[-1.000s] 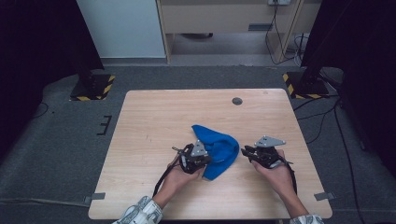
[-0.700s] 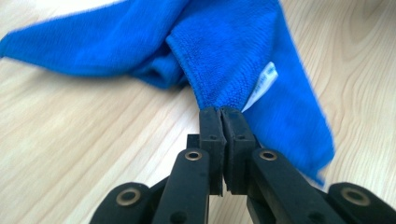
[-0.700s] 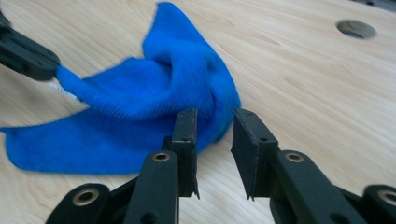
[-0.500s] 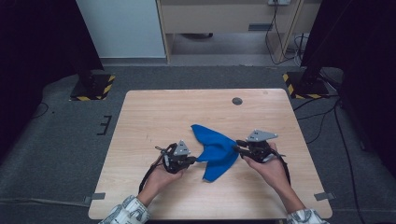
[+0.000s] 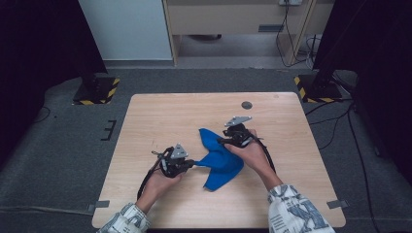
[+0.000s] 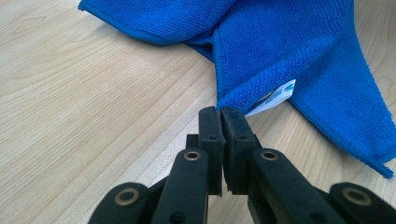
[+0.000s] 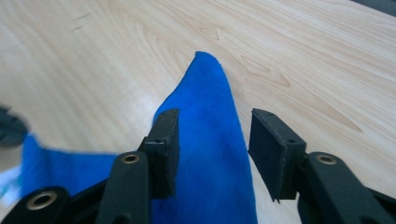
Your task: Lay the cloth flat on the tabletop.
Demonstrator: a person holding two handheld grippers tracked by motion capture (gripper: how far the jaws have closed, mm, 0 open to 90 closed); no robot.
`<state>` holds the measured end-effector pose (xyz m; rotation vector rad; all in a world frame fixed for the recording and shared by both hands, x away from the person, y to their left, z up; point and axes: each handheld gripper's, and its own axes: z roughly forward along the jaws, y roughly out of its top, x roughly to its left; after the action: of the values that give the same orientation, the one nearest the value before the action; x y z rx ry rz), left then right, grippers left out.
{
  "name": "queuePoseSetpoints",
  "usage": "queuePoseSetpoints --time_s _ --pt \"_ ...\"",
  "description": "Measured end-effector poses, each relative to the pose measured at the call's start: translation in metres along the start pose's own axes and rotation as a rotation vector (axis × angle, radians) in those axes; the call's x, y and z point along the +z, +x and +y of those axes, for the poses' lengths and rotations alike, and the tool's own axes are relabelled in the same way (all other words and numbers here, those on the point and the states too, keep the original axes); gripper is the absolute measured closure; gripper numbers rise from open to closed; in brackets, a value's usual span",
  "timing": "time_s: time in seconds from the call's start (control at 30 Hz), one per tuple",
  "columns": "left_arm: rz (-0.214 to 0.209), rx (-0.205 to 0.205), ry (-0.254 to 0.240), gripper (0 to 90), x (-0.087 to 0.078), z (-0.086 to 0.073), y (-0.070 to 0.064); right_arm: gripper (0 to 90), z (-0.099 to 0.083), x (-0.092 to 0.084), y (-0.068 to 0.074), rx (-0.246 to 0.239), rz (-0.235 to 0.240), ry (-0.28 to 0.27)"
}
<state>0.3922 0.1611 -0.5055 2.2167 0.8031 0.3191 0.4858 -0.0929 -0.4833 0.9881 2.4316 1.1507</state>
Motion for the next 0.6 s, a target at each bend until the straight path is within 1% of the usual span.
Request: queuePoseSetpoints --time_s 0.07,0.17,0.23,0.27,0.37,0.43,0.53,0.6 --pt "0.001 0.0 -0.003 86.9 0.0 0.001 -0.001 47.8 0.004 0.01 -0.001 -0.002 -0.009 0.019" --pt "0.004 0.003 -0.003 86.8 0.001 0.001 -0.001 48.8 0.008 0.02 -0.003 0.004 -0.012 0.031" --pt "0.005 0.001 -0.003 86.8 0.001 0.002 -0.001 52.7 0.01 0.024 -0.003 0.005 -0.016 0.038" --pt "0.006 0.0 -0.005 86.9 0.001 0.002 -0.001 54.4 0.01 0.026 -0.004 0.002 -0.025 0.039" --pt "0.006 0.001 -0.007 86.8 0.001 0.002 -0.001 59.8 0.011 0.031 -0.009 0.032 -0.024 0.038" --pt "0.005 0.0 -0.007 86.8 0.001 0.002 -0.001 62.1 0.011 0.035 -0.011 0.029 -0.024 0.044" --pt "0.003 0.003 -0.005 86.9 0.001 0.002 -0.001 61.5 0.012 0.038 -0.012 0.031 -0.014 0.05" --pt "0.003 0.003 -0.005 86.9 0.002 0.002 -0.001 59.1 0.012 0.041 -0.012 0.028 -0.011 0.061"
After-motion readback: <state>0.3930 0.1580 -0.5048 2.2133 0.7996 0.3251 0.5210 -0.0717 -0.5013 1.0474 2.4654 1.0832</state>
